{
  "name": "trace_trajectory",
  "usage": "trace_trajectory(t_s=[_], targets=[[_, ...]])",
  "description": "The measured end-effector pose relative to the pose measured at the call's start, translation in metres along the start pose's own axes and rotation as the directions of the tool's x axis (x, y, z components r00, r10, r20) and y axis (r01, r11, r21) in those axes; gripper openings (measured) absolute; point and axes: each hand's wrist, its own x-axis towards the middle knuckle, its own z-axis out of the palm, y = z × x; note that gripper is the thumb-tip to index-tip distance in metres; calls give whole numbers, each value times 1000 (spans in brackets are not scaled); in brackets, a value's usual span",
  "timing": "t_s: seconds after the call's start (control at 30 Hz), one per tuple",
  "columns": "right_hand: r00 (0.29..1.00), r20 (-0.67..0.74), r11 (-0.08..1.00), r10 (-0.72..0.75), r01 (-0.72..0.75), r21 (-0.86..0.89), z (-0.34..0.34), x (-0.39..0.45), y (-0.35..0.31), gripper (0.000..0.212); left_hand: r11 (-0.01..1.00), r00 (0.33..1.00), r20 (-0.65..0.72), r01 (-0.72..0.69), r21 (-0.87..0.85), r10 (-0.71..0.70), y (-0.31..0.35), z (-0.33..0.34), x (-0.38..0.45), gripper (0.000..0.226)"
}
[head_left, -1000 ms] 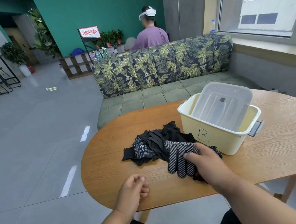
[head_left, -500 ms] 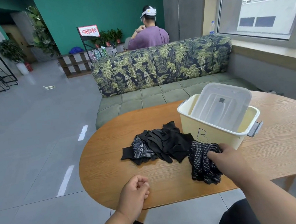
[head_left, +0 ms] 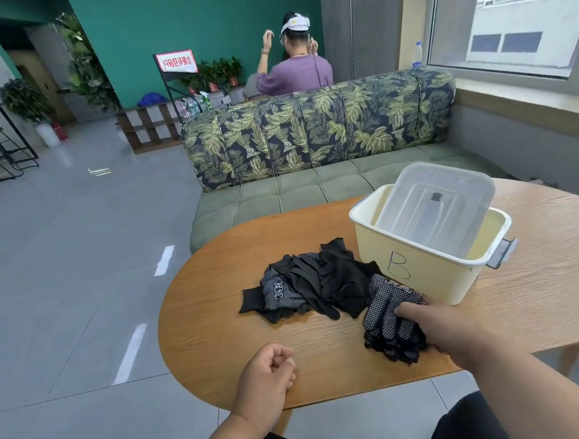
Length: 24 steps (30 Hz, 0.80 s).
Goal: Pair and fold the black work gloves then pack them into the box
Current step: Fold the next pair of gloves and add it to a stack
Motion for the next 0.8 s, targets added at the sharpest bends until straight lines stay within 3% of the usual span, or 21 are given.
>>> trace_trajectory(t_s=[0.23,0.37,0.5,0.57,0.67,0.8], targets=[[989,115,994,-88,80,77,42,-11,6,49,1000,998,54,24,12,-24,5,0,-1,12],[959,143,965,-245,256,-63,68,-18,12,53,998,975,218,46,-52,-34,12,-5,-4,71],[845,200,823,-495,530,-204,87,-36,13,57,982,914,404,47,-185,32,15,-8,-8,109],[783,262,757,-565,618,-214,94,-44,11,61,966,884,460,43,-254,82,21,-12,-13,108],[705,329,703,-628,696,-150,103,-46,11,65,971,867,490,34,-236,88,29,-19,-18,87],[676,362,698,-641,710,-91,109,-47,11,72,965,892,441,19,-260,101,30,-27,-16,90]])
